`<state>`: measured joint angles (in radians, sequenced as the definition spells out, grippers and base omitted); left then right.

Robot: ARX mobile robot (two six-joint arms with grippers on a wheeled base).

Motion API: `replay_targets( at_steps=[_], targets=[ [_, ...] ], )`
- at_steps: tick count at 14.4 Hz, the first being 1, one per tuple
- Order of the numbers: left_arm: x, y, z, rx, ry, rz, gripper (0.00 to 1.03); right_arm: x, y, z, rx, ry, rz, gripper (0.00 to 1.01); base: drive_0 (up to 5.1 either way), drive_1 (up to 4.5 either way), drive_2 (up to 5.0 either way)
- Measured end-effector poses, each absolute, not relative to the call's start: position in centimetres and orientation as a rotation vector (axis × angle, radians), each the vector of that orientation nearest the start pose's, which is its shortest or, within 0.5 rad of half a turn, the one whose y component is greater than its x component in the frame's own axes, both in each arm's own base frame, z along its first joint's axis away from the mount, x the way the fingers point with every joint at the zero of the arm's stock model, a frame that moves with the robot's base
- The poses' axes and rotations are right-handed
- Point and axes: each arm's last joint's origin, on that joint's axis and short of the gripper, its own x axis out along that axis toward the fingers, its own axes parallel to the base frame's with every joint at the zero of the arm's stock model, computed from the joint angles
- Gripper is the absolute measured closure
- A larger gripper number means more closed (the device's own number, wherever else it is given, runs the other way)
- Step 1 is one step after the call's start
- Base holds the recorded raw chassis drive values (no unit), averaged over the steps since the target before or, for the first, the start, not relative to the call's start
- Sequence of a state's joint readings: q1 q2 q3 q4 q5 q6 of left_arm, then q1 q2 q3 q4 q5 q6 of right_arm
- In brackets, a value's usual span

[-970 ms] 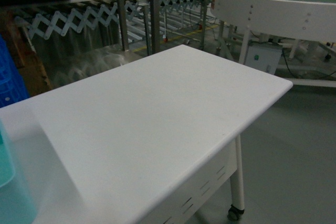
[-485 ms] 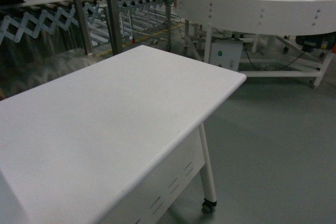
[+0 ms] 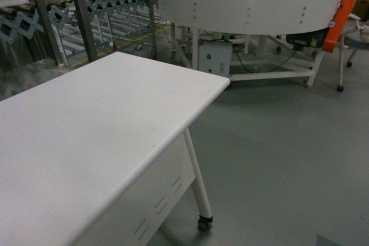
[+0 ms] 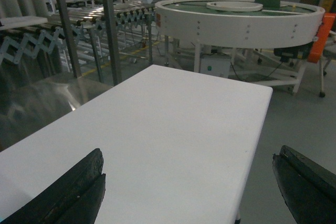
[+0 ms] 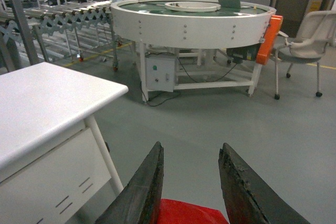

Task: Pick red block from blue box to shelf

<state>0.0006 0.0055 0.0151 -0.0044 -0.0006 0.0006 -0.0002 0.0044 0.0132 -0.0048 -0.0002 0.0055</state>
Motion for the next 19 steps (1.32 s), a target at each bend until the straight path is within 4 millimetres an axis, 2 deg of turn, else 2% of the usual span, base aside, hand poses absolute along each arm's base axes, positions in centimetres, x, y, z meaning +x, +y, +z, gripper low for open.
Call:
replay_targets(
  at_steps=[19],
  targets=[
    [9.71,0.01,16.78,0.001,-0.005,0.001,0.05,9.72,0.0,16.72,0.006,-0.004,0.0,0.74,-1.5,-1.49,-1.5]
  ],
)
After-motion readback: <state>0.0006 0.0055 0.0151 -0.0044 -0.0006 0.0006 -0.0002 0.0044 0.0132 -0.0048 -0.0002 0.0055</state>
